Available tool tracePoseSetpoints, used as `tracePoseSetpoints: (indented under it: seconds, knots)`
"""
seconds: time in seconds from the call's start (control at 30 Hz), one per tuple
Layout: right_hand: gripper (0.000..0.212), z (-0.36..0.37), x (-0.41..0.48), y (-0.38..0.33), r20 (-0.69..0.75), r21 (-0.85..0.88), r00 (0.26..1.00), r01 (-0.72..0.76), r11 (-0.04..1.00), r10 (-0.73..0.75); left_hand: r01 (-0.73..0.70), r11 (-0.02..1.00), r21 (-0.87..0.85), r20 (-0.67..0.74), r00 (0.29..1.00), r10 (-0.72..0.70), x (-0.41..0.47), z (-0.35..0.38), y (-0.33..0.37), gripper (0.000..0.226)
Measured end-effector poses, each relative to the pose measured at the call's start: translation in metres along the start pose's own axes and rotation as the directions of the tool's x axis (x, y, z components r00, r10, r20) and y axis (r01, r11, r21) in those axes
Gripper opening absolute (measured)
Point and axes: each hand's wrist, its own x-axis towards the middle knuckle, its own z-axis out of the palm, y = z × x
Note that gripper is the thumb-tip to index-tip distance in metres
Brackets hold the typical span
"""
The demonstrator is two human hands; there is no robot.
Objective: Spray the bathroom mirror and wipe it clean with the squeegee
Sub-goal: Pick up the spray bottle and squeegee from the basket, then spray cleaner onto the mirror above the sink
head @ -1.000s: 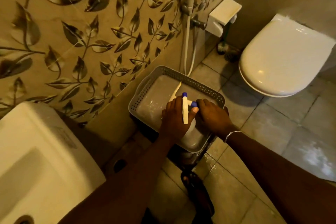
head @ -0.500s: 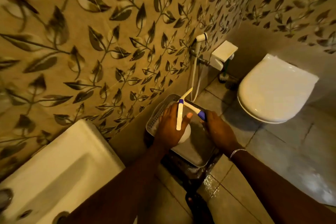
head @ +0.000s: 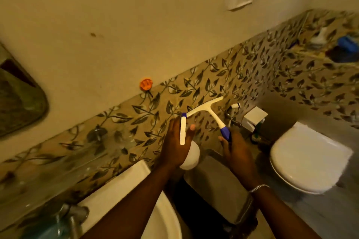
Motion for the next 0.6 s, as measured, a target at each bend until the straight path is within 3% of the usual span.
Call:
tracePoseSetpoints:
  seconds: [0.17, 0.3, 0.37, 0.6]
  knots:
    - [0.038, -0.016, -0.009, -0.106, -0.130, 0.082, 0.982, 0.151, 0.985, -0.139, -0.067, 0.997, -0.028, -0.180, 0.982, 0.061, 0.006, -0.092, 0.042, 0.070]
    - [0.035, -0.023, -0.026, -0.189, -0.174, 0.194, 0.955, 0.273, 0.942, -0.241, -0.118, 0.993, -0.005, -0.351, 0.930, 0.109, 0.004, -0.170, 0.073, 0.042]
    - [0.034, -0.022, -0.033, -0.225, -0.202, 0.234, 0.935, 0.336, 0.912, -0.293, -0.138, 0.990, 0.016, -0.431, 0.893, 0.131, 0.001, -0.209, 0.084, 0.033]
    - [0.031, -0.011, -0.059, -0.348, -0.227, 0.439, 0.865, 0.502, 0.746, -0.448, -0.141, 0.988, 0.069, -0.679, 0.718, 0.150, -0.026, -0.344, 0.121, 0.036]
